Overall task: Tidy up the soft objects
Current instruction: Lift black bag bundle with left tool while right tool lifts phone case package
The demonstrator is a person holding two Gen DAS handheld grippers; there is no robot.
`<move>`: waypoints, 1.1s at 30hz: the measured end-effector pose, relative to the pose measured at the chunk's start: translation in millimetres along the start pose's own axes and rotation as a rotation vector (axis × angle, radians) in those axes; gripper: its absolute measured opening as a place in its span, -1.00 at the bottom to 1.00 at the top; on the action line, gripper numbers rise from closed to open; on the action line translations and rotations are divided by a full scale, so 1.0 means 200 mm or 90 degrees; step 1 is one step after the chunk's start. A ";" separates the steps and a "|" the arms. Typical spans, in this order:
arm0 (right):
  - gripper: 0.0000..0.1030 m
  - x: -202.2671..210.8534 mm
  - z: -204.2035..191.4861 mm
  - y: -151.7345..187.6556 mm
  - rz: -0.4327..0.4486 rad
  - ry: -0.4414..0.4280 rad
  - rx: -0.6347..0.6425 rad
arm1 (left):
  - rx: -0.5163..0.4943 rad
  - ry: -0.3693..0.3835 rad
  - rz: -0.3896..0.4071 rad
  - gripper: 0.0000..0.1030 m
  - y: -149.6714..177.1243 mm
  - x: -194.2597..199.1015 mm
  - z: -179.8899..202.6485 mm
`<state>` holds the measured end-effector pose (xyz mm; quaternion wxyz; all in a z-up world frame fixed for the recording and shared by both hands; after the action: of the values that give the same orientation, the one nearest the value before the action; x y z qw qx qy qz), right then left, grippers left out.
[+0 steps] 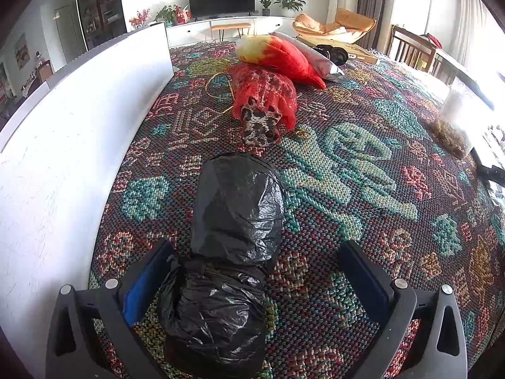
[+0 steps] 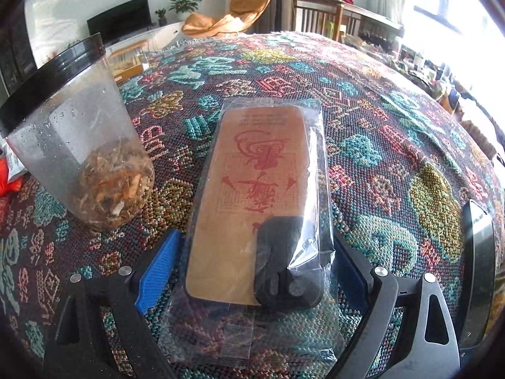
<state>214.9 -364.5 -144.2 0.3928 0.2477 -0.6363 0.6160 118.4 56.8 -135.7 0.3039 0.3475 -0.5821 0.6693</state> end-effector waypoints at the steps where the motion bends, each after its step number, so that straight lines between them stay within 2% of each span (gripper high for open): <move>1: 0.80 0.00 0.00 0.00 0.000 0.000 0.000 | 0.000 0.000 0.000 1.00 0.00 0.00 0.00; 33: 0.80 0.01 0.00 0.00 -0.003 0.000 0.001 | -0.005 -0.005 -0.011 1.00 -0.01 -0.01 0.00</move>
<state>214.6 -364.1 -143.0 0.3940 0.2495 -0.6355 0.6154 121.1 56.4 -136.0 0.3091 0.3540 -0.5827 0.6630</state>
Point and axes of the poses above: each gripper's, at about its wrist camera, not at the fingertips, and x roughly against the way its jaws point, z to its right, y to its underside, the point moved 2 cm from there along -x, roughly the way its jaws point, and after that the axes turned 7 degrees about x, right-handed, at the moved point
